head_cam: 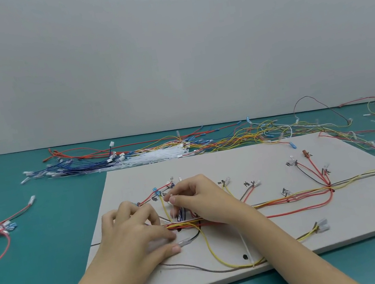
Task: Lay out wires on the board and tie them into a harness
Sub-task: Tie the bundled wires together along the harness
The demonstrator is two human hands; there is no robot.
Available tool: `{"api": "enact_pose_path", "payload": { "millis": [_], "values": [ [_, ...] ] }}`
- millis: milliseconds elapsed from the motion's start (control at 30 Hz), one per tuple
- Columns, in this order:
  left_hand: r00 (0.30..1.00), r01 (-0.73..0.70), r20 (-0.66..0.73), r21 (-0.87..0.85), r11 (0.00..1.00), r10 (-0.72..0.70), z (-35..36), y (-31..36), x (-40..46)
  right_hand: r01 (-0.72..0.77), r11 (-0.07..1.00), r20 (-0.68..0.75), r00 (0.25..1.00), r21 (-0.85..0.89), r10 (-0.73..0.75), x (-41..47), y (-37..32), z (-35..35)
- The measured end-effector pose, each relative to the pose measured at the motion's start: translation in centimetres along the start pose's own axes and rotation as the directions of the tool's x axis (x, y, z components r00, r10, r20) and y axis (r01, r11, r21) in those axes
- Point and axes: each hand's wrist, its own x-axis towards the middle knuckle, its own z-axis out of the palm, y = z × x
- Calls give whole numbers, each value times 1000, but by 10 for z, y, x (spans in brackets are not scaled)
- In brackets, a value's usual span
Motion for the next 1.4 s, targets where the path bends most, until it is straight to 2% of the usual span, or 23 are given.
{"api": "enact_pose_path", "payload": {
  "millis": [100,167,267,400,533,600,667,800,1133,1200,1300,1400],
  "values": [
    [972,-148,-147,210,966,181,3,2,0,0,1000,3,1000,1,0,0,1,-1],
    [946,-232,-158,288,929,285,6,0,1,4,1000,5,1000,0,-4,0,1,-1],
    [935,-301,-102,285,910,341,8,-3,4,13,1000,-1,1000,0,-13,1,0,-1],
    [962,-267,-17,147,952,272,4,-1,8,23,1000,-3,1000,2,-23,0,1,-1],
    [987,-160,43,86,983,157,4,0,7,23,1000,-1,1000,1,-23,0,1,-1],
    [995,-78,67,-43,996,81,5,-2,7,23,1000,1,1000,-8,-23,0,1,-2],
    [995,8,99,-192,981,11,8,-5,5,18,1000,5,1000,-7,-18,1,2,-2],
    [996,80,57,-368,926,-64,12,-2,8,18,1000,5,1000,-10,-18,0,1,-1],
    [981,178,35,-537,825,-188,19,10,25,36,999,36,999,-30,-35,-3,-3,-3],
    [970,231,86,-601,766,-225,20,11,25,45,998,59,997,-53,-42,-4,-4,-4],
    [943,313,179,-760,569,-280,20,10,27,50,997,89,995,-64,-44,-4,-6,-3],
    [921,367,269,-840,400,-282,18,9,29,35,997,72,997,-76,-30,-3,-5,-3]
  ]
}}
